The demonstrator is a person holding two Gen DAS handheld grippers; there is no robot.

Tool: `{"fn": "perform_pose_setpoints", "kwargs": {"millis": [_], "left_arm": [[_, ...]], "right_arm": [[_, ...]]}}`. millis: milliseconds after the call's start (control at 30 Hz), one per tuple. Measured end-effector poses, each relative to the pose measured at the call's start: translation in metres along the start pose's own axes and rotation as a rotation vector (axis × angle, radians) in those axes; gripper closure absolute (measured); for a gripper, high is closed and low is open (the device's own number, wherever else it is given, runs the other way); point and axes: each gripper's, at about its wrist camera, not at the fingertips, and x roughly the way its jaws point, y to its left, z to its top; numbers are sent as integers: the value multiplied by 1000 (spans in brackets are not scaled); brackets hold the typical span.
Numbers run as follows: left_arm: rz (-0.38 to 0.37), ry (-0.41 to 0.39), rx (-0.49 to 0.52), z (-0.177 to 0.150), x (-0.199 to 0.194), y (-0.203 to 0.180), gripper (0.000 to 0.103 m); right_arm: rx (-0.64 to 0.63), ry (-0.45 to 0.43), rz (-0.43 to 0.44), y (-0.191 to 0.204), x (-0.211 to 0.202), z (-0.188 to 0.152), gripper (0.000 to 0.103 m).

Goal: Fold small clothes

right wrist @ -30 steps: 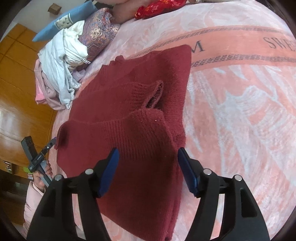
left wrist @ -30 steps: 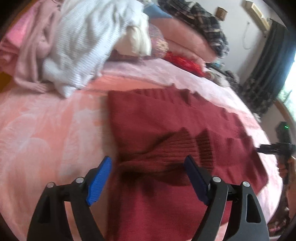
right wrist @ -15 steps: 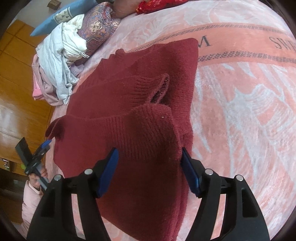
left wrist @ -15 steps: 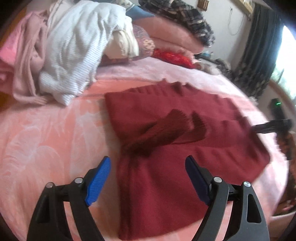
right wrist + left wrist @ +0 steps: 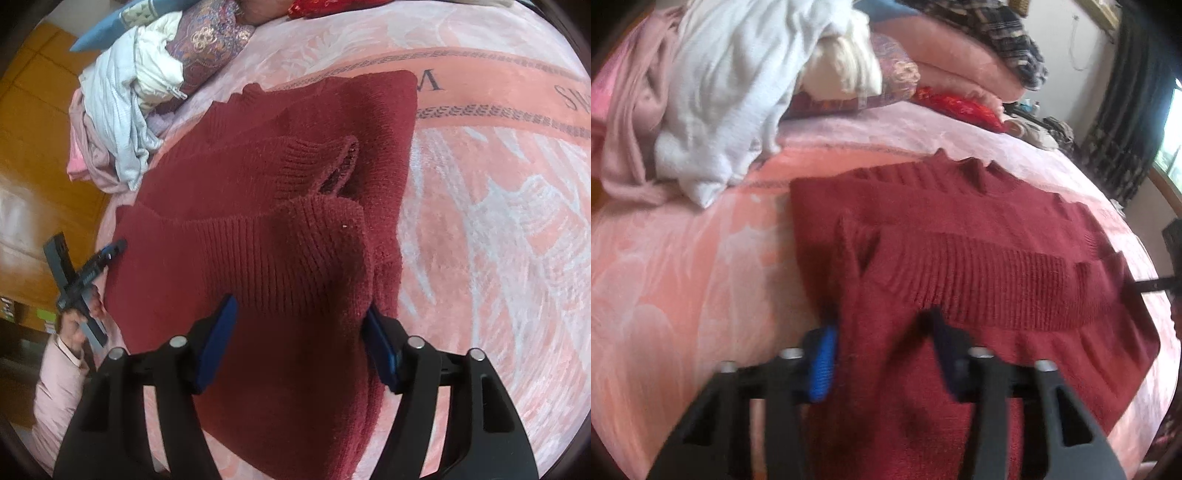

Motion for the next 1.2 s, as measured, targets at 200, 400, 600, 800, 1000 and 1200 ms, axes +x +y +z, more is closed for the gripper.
{"fn": "perform_pose_setpoints", "kwargs": {"millis": [200, 400, 600, 800, 1000, 1200], "left_arm": [[-75, -51, -35, -3, -21, -2, 89], [-103, -86, 10, -11, -44, -11, 90], [-69, -25, -18, -17, -14, -7, 85], [-63, -3, -16, -17, -4, -19, 89], [-103, -156, -61, -4, -51, -20, 90], [-45, -289, -104, 38, -72, -18, 90]], "right_arm": [[-123, 8, 39, 14, -5, -12, 96], [-155, -5, -51, 18, -4, -11, 84], [-126, 23, -103, 14, 20, -11, 53], [-135, -17, -33, 21, 4, -15, 93], [-197, -147, 41, 43, -54, -17, 93], [-173, -277, -2, 54, -92, 27, 93]]}}
